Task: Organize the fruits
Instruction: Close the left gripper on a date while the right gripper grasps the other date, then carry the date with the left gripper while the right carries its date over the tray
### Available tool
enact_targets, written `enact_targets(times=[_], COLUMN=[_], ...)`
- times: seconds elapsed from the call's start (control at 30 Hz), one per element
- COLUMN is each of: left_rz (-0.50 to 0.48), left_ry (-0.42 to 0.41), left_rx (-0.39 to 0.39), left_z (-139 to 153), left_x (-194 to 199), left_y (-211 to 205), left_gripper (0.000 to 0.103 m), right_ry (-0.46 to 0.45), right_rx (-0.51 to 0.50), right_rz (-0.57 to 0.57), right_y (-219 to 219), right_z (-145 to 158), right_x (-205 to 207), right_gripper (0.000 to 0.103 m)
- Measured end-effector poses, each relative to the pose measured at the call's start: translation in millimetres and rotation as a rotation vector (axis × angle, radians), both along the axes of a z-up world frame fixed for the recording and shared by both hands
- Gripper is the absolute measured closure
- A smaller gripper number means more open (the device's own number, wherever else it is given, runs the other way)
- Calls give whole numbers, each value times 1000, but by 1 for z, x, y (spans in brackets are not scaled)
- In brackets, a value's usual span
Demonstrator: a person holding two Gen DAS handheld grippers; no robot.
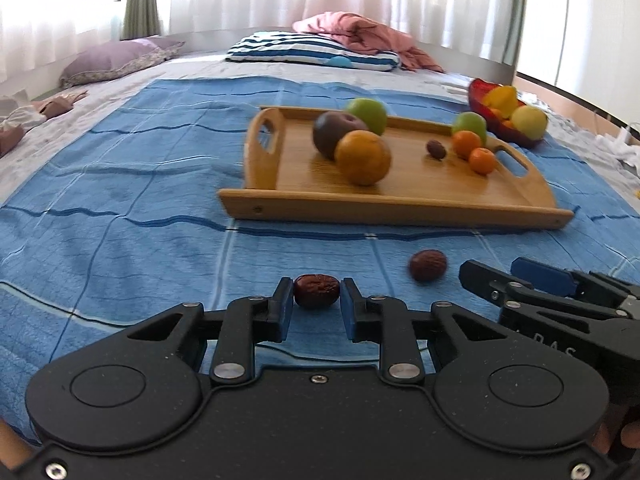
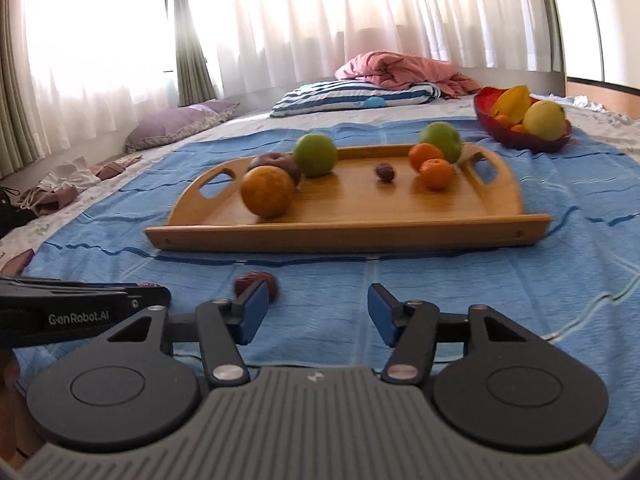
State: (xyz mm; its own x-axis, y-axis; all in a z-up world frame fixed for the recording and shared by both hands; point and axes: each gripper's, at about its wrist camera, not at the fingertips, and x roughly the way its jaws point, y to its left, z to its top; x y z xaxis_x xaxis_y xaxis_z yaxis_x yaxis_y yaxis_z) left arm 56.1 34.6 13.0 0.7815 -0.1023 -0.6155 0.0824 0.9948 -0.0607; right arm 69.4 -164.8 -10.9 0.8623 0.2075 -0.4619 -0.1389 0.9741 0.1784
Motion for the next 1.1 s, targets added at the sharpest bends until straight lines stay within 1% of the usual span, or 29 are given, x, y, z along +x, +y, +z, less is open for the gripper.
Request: enact_targets(times=[0.13, 0.4, 0.57, 0.77, 1.03, 1.1], left_rz=[23, 47, 52, 50, 39, 36], left_ry=[1, -9, -10, -12, -24, -25], left_rx=[-11, -24, -38, -53, -41, -39], left_z=[-1, 0, -1, -5, -8, -9], left_x=[1, 2, 3, 3, 3, 3], left_y=[11, 24, 26, 26, 24, 24], left_gripper=[79, 79, 79, 79, 78, 76], right_ry=[7, 4, 6, 0, -19, -25], right_rx=[24, -6, -24, -55, -94, -102], right_rz=[0, 5, -5, -15, -11, -11], right_y=[12, 32, 37, 42, 49, 50], right_z=[-2, -4, -6, -7, -11, -12], right_x=[6, 12, 15, 16, 17, 17], right_gripper=[44, 47, 52, 56, 55, 54])
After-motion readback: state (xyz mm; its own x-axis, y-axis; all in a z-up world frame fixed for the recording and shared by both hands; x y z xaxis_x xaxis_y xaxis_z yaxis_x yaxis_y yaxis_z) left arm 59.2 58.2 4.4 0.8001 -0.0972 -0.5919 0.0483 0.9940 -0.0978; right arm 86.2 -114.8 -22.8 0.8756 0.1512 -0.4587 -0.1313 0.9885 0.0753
